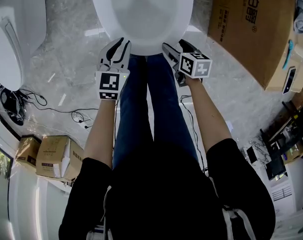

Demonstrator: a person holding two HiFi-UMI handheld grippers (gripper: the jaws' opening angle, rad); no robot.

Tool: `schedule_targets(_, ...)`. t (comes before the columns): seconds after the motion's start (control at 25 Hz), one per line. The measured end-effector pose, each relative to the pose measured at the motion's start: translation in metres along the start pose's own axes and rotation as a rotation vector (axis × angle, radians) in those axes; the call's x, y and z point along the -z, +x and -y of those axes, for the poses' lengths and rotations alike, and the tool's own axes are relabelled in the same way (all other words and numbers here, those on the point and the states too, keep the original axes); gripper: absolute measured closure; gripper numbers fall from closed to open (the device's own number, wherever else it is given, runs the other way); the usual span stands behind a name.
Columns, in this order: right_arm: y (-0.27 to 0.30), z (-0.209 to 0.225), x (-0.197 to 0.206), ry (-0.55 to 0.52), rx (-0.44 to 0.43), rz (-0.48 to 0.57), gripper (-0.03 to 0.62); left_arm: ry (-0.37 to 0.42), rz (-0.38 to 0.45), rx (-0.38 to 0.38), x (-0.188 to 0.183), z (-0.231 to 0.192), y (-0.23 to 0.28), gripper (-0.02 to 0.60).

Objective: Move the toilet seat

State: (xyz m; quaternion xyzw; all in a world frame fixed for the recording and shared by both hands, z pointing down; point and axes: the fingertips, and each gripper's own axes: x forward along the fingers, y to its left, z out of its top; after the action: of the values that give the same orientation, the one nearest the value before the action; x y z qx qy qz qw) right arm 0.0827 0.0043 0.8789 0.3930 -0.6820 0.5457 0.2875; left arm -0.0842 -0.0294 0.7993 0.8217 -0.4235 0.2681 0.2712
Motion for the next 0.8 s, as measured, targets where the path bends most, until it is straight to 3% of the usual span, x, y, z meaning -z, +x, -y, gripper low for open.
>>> schedule_targets(0.2, 0.005, 0.001, -0.004, 0.131, -0.037, 0.012, 0.255, 0.006, -0.009, 0.010, 0.002, 0.003, -0.003, 0.504)
schedule_targets(0.4, -0.002, -0.004, -0.011, 0.174, -0.040, 0.031, 0.258, -0.001, -0.032, 0.011, 0.011, 0.004, -0.005, 0.496)
schedule_targets(0.8, -0.019, -0.016, -0.020, 0.248, -0.075, 0.097, 0.258, -0.023, -0.096, -0.017, 0.039, 0.001, -0.025, 0.283)
